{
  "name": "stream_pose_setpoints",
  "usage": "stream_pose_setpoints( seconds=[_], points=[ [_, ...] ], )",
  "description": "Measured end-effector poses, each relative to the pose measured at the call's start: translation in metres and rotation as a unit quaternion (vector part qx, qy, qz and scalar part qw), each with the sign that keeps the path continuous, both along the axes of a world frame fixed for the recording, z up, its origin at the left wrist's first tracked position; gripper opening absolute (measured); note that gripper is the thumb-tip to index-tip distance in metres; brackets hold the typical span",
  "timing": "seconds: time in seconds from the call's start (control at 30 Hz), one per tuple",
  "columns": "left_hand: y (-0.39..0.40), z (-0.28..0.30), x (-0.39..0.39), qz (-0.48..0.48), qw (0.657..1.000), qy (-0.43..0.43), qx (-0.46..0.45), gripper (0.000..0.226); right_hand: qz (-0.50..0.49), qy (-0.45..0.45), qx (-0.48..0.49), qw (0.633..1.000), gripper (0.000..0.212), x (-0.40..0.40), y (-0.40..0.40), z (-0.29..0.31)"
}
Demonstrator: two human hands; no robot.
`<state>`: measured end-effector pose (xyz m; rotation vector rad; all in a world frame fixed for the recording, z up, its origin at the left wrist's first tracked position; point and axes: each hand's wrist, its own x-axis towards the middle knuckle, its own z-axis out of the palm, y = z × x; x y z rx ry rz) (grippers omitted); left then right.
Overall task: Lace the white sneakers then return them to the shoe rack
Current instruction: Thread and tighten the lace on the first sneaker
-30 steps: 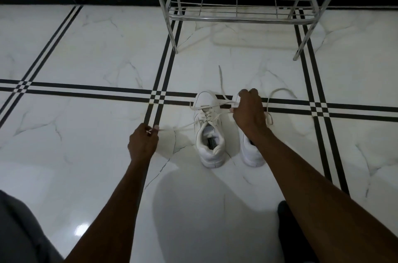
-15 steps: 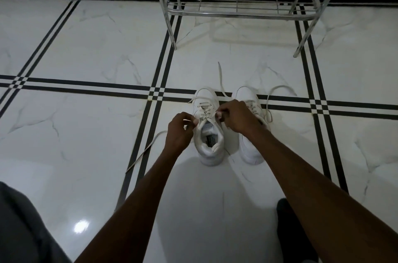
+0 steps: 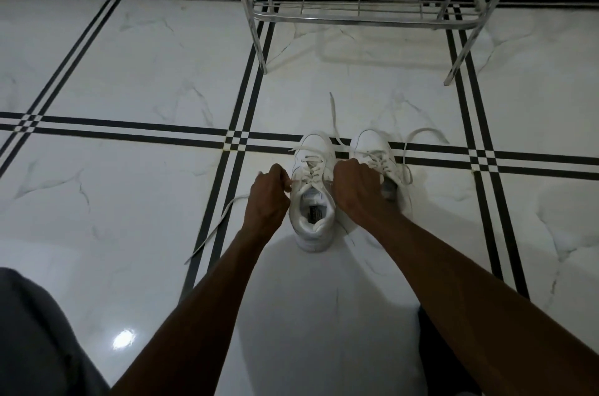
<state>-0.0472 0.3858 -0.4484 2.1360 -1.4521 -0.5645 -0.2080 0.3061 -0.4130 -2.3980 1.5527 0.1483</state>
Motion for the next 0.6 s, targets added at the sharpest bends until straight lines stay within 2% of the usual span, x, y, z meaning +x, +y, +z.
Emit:
stream_pose_setpoints(
  seconds=[0.1,0.23,0.47,0.5,0.6],
  points=[
    [-0.006,0.006,0.003,-0.006,1.0,0.003,0.022,0.027,0.014,-0.04,0.014,0.999,0.021,-0.004,-0.003,-0.002],
    [-0.011,0.007,0.005,-0.042,0.998,0.0,0.042,0.029,0.014,-0.154,0.057,0.986,0.024,-0.007,-0.012,-0.004],
    [0.0,0.009,-0.002,-0.059,0.991,-0.116,-0.004,0.019,0.019,-0.176,0.04,0.983,0.016,-0.013,-0.009,-0.012],
    [0.002,0.01,-0.004,-0.066,0.992,-0.106,-0.014,0.023,0.021,-0.163,0.034,0.986,0.015,-0.013,-0.008,-0.014],
    [0.0,0.009,-0.009,-0.022,0.999,0.0,-0.024,0.026,0.007,-0.129,0.011,0.992,0.018,-0.01,-0.005,-0.023]
  ],
)
